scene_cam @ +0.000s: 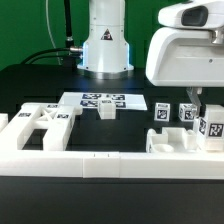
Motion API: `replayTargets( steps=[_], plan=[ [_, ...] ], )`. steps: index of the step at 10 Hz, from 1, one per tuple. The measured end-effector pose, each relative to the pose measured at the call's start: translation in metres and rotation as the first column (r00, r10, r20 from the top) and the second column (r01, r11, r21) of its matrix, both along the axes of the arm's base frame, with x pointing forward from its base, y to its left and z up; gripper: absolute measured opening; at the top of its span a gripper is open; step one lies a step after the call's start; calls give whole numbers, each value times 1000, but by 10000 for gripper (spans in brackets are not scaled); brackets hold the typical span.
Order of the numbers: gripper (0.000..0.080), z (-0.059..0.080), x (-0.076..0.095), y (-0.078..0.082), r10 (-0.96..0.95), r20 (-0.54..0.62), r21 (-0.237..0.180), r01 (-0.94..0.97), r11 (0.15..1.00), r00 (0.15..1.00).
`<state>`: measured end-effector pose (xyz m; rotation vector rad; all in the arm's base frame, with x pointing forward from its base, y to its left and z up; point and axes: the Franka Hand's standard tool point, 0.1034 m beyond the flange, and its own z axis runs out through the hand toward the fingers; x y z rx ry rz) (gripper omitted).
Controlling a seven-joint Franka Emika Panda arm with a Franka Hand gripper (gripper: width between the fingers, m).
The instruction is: Assemble chair
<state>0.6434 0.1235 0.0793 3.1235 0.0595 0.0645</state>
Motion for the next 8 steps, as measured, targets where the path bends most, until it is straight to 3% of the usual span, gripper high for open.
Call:
replayTargets(
  steps=[5,7,8],
  plan=[
    [291,0,0,1,-352,-3,29,352,936,936],
    [291,-2,1,0,-615,-18,86,614,784,788],
    [291,-2,1,2,-698,-30,93,697,711,716]
  ],
)
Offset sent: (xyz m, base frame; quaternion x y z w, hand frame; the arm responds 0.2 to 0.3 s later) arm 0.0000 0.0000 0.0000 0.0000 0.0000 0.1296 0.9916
